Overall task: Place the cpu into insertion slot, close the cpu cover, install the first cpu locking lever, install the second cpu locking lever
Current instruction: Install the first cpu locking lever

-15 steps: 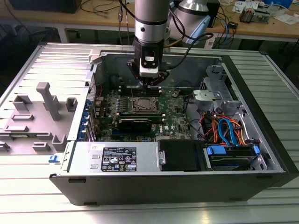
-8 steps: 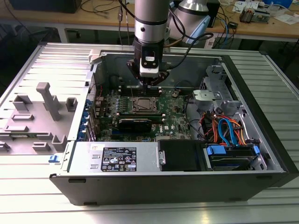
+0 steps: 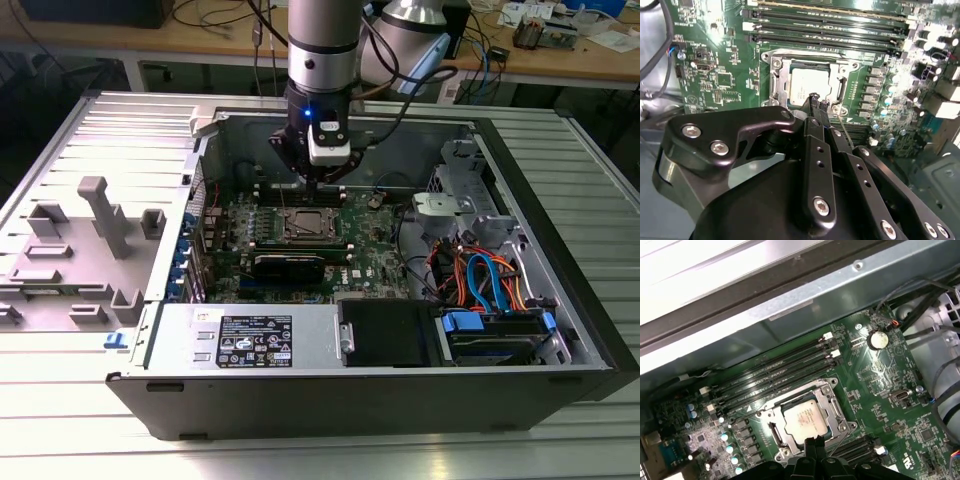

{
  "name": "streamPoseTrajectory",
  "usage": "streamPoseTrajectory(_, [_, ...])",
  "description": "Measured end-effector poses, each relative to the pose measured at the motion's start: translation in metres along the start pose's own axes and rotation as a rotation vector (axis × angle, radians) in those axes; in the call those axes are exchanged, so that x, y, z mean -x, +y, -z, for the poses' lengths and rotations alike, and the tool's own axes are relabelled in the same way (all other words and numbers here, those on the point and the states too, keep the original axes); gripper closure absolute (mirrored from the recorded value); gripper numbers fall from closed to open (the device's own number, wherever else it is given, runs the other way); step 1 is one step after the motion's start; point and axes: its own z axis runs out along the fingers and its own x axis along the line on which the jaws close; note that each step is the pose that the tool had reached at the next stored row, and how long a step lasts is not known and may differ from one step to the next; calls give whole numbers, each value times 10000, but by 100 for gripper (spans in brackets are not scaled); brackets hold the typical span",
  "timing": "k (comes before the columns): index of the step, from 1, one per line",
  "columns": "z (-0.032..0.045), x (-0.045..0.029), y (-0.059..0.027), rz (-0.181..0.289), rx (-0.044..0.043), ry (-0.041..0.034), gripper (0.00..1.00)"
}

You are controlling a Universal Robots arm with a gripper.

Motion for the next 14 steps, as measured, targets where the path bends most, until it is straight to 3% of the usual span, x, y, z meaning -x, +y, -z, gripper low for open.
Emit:
streamPoseTrajectory(2, [0,-20,-9,58,1,-1,89])
streamPoseTrajectory(4, [0,-89,-37,64,1,-1,89])
streamPoseTrajectory(9, [0,-92,-38,119,1,-2,89])
streamPoseTrajectory(14, [0,-92,-38,844,6,-10,89])
